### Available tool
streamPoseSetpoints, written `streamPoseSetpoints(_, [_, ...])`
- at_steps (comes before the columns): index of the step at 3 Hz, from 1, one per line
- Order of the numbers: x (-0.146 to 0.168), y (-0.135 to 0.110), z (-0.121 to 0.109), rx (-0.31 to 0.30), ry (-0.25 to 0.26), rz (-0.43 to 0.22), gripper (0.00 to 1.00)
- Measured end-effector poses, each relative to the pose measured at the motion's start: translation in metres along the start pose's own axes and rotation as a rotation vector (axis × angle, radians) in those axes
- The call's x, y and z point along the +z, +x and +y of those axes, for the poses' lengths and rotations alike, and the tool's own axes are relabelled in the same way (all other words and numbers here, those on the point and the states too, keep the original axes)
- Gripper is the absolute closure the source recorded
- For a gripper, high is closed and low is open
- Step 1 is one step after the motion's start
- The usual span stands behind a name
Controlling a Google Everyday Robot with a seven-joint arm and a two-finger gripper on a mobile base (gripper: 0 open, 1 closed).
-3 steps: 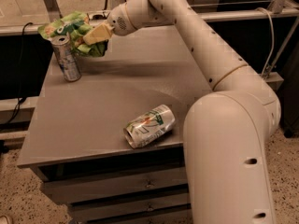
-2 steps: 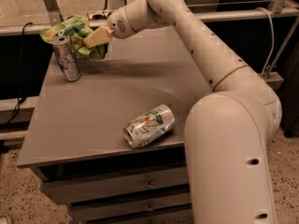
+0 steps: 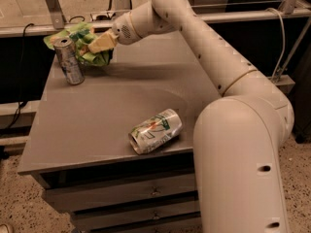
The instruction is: Move green rice chip bag near redbull can
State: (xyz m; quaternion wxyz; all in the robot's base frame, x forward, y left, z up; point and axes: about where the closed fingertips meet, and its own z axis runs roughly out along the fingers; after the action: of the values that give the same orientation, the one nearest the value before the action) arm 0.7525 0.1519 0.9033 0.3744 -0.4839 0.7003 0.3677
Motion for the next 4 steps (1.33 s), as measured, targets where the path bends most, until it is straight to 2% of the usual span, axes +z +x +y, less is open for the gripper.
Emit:
streamPoseSetpoints(2, [0.002, 0.005, 0.003, 0.004, -0.017, -0.002, 0.12])
streamPoseSetpoints(3, [-0.002, 0.010, 0.002, 0.005, -0.016, -0.004, 0.00])
streamPoseSetpoints(4, [-0.030, 0.022, -0.009, -0.004, 0.019, -0.016, 0.00])
